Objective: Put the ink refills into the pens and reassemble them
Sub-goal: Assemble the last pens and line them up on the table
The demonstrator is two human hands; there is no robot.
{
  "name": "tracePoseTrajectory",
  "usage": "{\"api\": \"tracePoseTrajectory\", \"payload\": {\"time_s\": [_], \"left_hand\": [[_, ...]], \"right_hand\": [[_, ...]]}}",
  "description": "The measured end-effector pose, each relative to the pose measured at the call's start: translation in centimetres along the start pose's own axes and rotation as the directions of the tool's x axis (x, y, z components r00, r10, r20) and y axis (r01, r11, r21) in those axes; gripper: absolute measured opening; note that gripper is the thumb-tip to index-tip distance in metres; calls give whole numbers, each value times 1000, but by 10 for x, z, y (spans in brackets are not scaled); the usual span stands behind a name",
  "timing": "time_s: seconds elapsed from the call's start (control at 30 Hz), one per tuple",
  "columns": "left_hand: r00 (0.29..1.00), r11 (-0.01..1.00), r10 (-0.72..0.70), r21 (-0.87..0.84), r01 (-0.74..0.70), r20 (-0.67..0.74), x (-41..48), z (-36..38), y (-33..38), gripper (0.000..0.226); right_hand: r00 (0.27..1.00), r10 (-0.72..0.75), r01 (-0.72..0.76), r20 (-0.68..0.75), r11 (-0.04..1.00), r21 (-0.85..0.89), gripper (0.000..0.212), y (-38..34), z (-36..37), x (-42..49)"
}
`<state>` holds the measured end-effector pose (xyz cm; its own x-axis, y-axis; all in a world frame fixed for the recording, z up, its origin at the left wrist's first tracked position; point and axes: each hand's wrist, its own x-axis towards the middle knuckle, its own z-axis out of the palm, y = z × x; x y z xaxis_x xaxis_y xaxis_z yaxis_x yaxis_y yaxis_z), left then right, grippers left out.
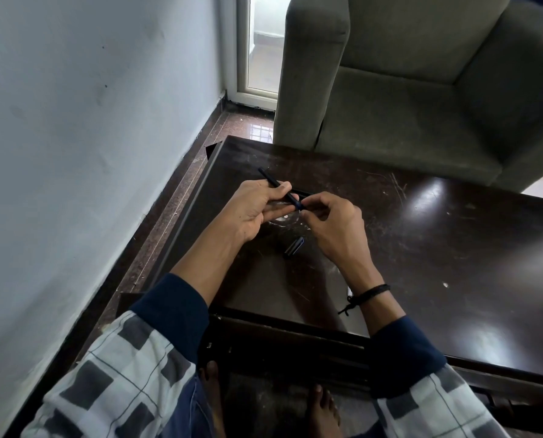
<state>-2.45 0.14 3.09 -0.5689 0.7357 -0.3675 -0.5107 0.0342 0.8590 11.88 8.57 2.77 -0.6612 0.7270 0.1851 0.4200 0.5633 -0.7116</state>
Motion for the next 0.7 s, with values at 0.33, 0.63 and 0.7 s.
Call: {"api": "tracePoseTrajectory", "payload": {"time_s": [0.33, 0.63, 0.7], "left_hand": [[1000, 1000, 9, 15, -9, 12, -1, 3, -1, 12], [1000, 1000, 18, 0, -18, -4, 1, 3, -2, 12], [1000, 1000, 17, 0, -17, 1, 1, 2, -2, 14]], "right_hand": [[1000, -17, 17, -10, 1000, -1, 16, 2, 0, 0], [998, -60, 59, -20, 998, -23, 21, 3, 3, 1], [998, -51, 50, -31, 998, -29, 19, 3, 3, 1]]}}
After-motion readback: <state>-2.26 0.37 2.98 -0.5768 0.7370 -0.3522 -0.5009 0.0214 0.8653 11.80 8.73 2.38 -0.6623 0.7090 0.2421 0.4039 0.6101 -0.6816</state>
